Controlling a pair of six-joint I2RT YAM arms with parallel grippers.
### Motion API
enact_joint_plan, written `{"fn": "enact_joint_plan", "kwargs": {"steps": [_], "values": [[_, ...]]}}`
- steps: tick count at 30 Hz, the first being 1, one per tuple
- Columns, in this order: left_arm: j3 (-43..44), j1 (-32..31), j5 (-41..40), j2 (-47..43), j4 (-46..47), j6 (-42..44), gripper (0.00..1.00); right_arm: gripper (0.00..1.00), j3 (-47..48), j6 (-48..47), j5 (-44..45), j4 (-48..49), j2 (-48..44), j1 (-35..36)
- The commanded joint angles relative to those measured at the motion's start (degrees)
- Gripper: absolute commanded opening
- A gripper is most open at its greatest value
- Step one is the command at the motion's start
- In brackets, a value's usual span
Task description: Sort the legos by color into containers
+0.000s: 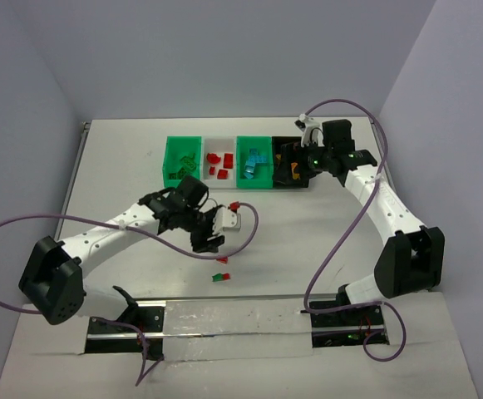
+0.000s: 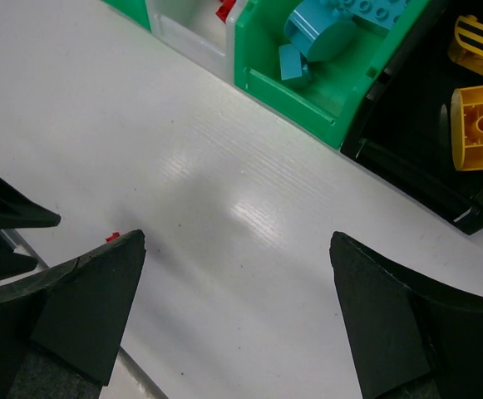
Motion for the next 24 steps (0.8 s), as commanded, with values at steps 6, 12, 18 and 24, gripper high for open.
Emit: {"fn": "enact_joint_plan", "kwargs": {"steps": [6, 12, 18, 24], "values": [[-7.54, -2.66, -5.9, 1.98, 8.39, -4.21, 0.64, 0.99, 2.2, -0.16, 1.83, 0.24, -2.49, -2.11], [-9.36, -4.6, -5.47, 3.35, 11.97, -5.59, 0.64, 0.99, 1.75, -0.19, 1.86, 0.05, -2.36, -2.97], [-9.52, -5.36, -4.83, 5.46, 14.38, -5.31, 0.63, 0.99, 1.64, -0.1, 1.11, 0.09, -1.65, -3.35], [-9.03, -5.52, -4.43, 7.59, 16.21, -4.98, 0.62, 0.99, 1.54, -0.1, 1.0, 0.09, -1.35, -3.44]]}}
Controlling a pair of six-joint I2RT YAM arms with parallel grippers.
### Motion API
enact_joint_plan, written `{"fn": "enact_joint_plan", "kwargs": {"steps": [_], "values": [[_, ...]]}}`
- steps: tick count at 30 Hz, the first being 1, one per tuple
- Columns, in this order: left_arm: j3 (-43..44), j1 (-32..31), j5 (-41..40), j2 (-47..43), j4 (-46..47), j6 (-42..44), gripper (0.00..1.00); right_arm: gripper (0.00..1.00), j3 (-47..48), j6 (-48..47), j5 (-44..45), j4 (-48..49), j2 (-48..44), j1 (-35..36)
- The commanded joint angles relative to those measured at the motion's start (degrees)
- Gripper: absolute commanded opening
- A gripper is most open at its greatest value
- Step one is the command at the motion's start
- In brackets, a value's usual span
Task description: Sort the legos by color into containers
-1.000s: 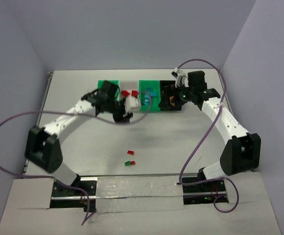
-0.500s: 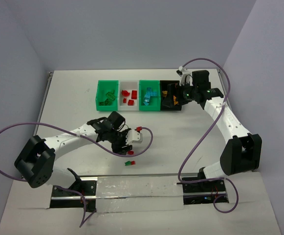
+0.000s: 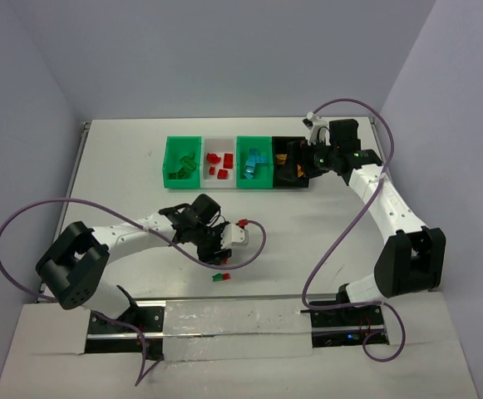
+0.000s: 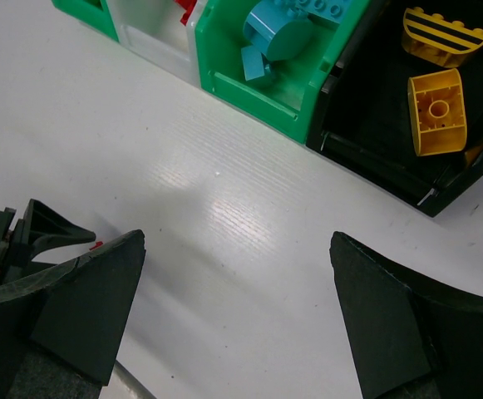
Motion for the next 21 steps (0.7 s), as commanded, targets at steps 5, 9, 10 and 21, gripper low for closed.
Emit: {"fn": "enact_joint_plan", "kwargs": {"steps": [5, 9, 10, 21], "values": [[0.32, -1.09, 1.56, 2.22, 4.93, 0.21, 0.62, 0.99, 1.49, -0.11, -0.6, 0.31, -1.07, -0.82], [-0.05, -1.54, 1.41, 2.93, 6.05, -0.04, 0.61, 0.99, 1.4, -0.11, -0.87, 0.45, -0.77, -0.94], [-0.05, -1.6, 1.52, 3.13, 6.21, -0.13, 0.61, 0.99, 1.42, -0.09, -0.93, 0.4, -0.65, -0.99], [0.34, -2.31, 1.39, 4.85, 6.08, -0.1, 0.49, 0.98, 1.49, -0.11, -1.48, 0.43, -0.07, -1.03]]}}
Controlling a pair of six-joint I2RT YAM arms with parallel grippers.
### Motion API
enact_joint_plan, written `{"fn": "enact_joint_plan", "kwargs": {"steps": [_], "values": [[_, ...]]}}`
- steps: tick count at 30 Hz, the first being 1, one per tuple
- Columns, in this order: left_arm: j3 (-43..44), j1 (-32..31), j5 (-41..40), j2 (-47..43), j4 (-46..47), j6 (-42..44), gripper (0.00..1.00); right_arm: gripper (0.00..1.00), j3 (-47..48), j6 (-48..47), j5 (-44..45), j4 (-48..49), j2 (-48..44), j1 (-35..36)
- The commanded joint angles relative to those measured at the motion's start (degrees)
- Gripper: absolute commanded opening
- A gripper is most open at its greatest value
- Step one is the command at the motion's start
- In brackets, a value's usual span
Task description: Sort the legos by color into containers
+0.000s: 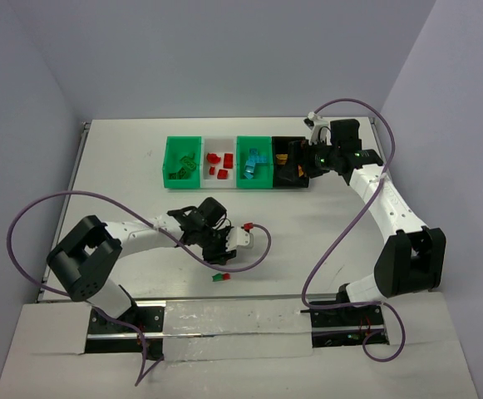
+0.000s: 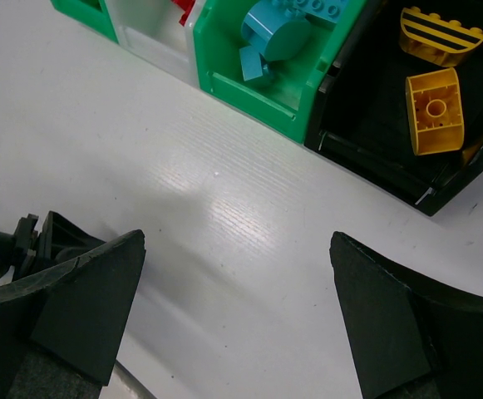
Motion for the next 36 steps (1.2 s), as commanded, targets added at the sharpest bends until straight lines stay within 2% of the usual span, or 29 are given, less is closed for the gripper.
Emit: {"fn": "enact_joint_plan", "kwargs": {"steps": [1, 6, 15, 25, 31, 33, 36], "values": [[0.41, -0.62, 1.24, 0.58, 1.46, 0.15, 0.48, 0.98, 1.49, -0.13, -1.16, 0.5, -0.04, -0.61], [1.28, -0.89, 0.72, 1.19, -0.11, 0.58, 0.42, 0.98, 1.57, -0.04, -1.5, 0.42, 0.22, -0.7], [2.39, -1.79, -0.48, 2.23, -1.47, 0.77, 0.39, 0.98, 2.01, 0.05, -2.12, 0.22, 0.92, -0.78], [5.22, -0.57, -0.22, -0.37, -4.54, 1.35, 0.24, 0.98, 2.53, -0.04, -2.3, -0.02, 1.44, -0.78], [20.5, 7.76, 6.43, 0.72, -13.17, 0.52, 0.1, 0.98, 2.65, -0.04, -2.76, -0.02, 1.82, -0.78], [25.78, 10.84, 6.93, 1.93, -14.4, 0.48, 0.09, 0.98, 2.71, -0.04, -2.85, -0.02, 1.89, -0.79], [40.52, 18.59, 6.96, 9.35, -16.97, -0.95, 0.08, 0.98, 2.52, -0.04, -3.0, 0.07, 1.91, -0.79]]}}
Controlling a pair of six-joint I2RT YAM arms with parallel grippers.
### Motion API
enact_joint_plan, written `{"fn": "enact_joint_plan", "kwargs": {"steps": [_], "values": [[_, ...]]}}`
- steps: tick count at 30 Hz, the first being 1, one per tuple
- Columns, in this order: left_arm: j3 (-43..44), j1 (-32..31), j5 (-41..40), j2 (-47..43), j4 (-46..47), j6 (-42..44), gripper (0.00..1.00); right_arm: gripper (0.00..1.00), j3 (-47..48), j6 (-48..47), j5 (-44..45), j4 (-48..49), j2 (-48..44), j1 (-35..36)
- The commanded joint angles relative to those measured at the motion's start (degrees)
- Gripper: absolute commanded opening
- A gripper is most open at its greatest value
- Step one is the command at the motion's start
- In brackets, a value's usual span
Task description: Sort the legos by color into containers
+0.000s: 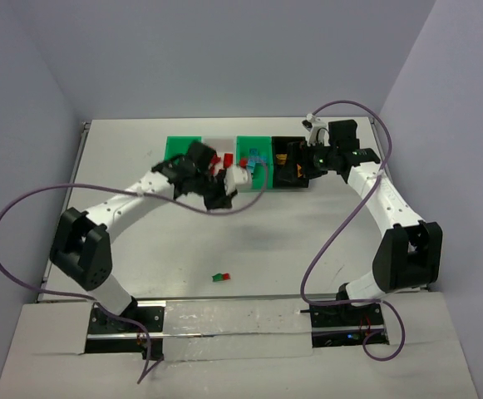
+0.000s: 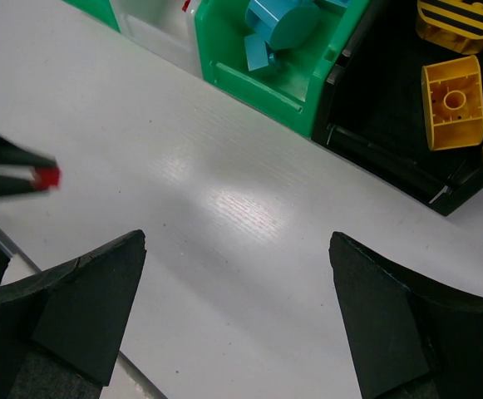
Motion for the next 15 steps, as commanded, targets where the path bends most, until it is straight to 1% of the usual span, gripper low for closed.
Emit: {"fn": "enact_joint_plan", "kwargs": {"steps": [1, 2, 4, 6, 7, 9, 11, 15], "values": [[16.15, 8.77, 2.64, 8.91, -3.54, -1.98, 0.07, 0.98, 2.31, -0.05, -1.26, 0.48, 0.02, -0.5], [21.47, 10.77, 1.42, 12.6, -3.43, -2.61, 0.07, 0.98, 2.23, -0.12, -1.56, 0.48, 0.17, -0.5], [28.29, 13.54, -1.09, 18.51, -2.29, -4.3, 0.05, 0.98, 1.99, -0.21, -1.72, 0.56, 0.17, -0.5], [33.8, 15.12, -2.36, 23.41, -2.3, -5.43, 0.04, 0.98, 1.64, -0.29, -1.91, 0.41, 0.1, -0.5], [39.03, 15.66, -3.34, 27.44, -3.09, -6.63, 0.04, 0.98, 1.31, -0.53, -1.91, 0.32, -0.07, -0.5], [45.06, 16.78, -4.28, 31.53, -3.68, -7.69, 0.04, 0.98, 0.88, -0.92, -1.88, 0.15, -0.39, -0.5], [47.5, 16.96, -5.36, 33.86, -3.11, -7.97, 0.05, 0.98, 0.45, -1.75, -2.08, -0.24, -0.74, -0.5], [45.62, 16.87, -6.55, 34.76, -0.31, -8.02, 0.1, 0.98, -0.14, -3.29, -2.71, -1.01, -1.06, -0.5]]}}
